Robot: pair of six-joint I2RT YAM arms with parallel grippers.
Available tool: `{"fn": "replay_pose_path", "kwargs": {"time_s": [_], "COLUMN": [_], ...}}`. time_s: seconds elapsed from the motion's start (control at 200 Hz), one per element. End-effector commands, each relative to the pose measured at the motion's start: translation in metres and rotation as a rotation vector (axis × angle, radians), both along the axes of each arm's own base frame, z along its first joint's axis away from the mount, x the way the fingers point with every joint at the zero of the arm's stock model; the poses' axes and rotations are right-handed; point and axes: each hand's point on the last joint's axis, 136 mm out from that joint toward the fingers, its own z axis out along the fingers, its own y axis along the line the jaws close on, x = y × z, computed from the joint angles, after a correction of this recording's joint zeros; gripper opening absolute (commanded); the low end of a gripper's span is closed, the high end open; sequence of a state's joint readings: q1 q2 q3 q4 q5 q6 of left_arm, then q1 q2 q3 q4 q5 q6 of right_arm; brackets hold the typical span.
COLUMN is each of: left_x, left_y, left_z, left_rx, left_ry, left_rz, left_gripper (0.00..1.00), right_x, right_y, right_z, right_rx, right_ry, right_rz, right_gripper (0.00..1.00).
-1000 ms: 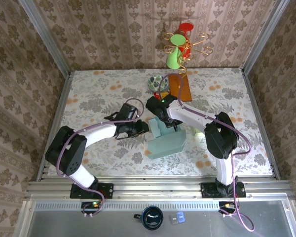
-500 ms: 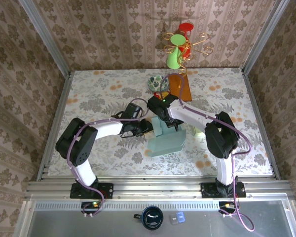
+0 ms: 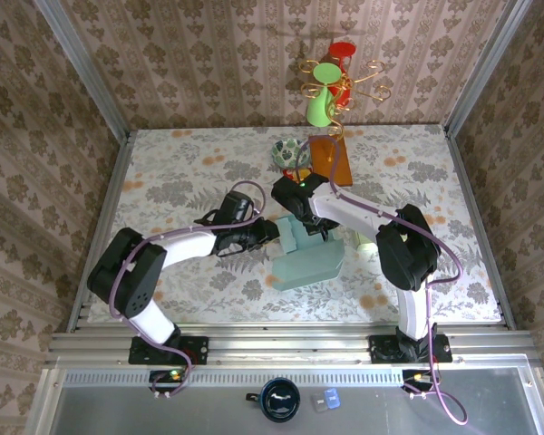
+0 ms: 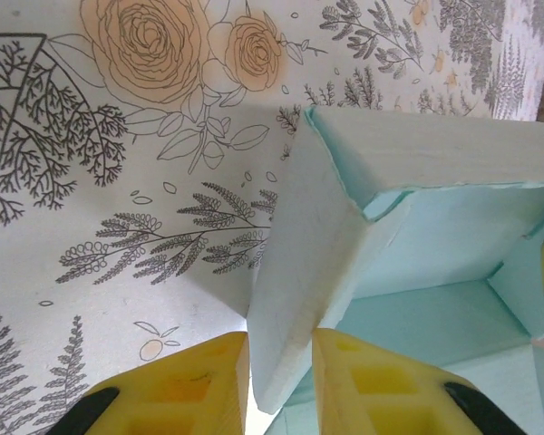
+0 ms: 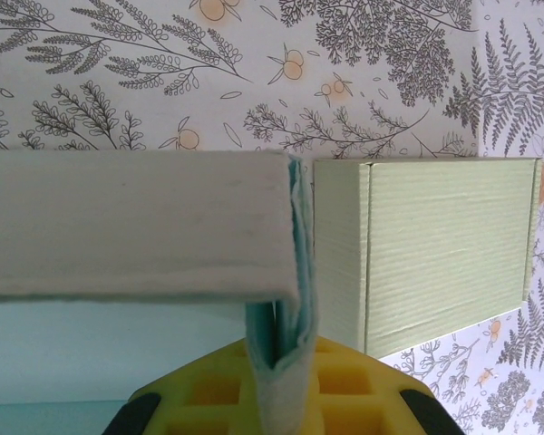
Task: Fold the paper box
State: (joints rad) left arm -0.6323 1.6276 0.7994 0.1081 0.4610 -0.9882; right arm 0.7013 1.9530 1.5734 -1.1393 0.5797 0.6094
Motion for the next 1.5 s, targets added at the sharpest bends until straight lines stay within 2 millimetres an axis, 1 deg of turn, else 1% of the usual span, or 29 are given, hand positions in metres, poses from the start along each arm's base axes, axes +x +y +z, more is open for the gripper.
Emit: {"fn": "replay_pose_path", "kwargs": {"time_s": [0.0, 0.17, 0.39, 0.53, 0.62, 0.705, 0.795, 1.055, 1.16, 1.31, 1.495], "left_x": [0.003, 0.005, 0.002, -0.004, -0.006, -0.008, -0.009, -0.018, -0.019, -0.022, -0.026], "left_y": [-0.007, -0.010, -0.014, -0.014, -0.006, 0.001, -0.001, -0.009, -0.006, 0.002, 0.013], "left_z": [0.002, -0.007, -0.017, -0.026, -0.034, -0.039, -0.038, -0.044, -0.045, -0.047, -0.047], "left_rx": [-0.055, -0.053, -0.018, 0.087, 0.173, 0.246, 0.289, 0.356, 0.387, 0.473, 0.563], "left_ry": [-0.001, 0.018, 0.040, 0.050, 0.064, 0.074, 0.063, 0.072, 0.071, 0.069, 0.073], "left_rz": [-0.016, -0.023, -0.045, -0.070, -0.062, -0.051, -0.068, -0.105, -0.108, -0.119, -0.096], "left_gripper": [0.26, 0.24, 0.21, 0.20, 0.18, 0.19, 0.22, 0.21, 0.20, 0.21, 0.17], "right_x": [-0.002, -0.003, -0.002, -0.002, -0.003, -0.003, -0.003, -0.003, -0.004, -0.005, -0.007], "right_y": [-0.001, -0.001, 0.001, 0.003, 0.003, 0.003, 0.003, 0.004, 0.004, 0.005, 0.007], "right_z": [0.001, -0.001, 0.001, 0.000, 0.000, 0.001, 0.002, 0.001, 0.002, 0.001, 0.000], "right_rx": [0.022, 0.029, 0.043, 0.048, 0.050, 0.051, 0.049, 0.047, 0.048, 0.049, 0.046], "right_ry": [-0.001, 0.008, 0.002, 0.006, 0.006, 0.003, 0.001, 0.000, 0.000, 0.000, -0.002], "right_rz": [-0.016, -0.016, -0.018, -0.016, -0.016, -0.015, -0.013, -0.014, -0.013, -0.013, -0.009], "right_gripper": [0.00, 0.00, 0.00, 0.00, 0.00, 0.00, 0.00, 0.00, 0.00, 0.00, 0.00]}}
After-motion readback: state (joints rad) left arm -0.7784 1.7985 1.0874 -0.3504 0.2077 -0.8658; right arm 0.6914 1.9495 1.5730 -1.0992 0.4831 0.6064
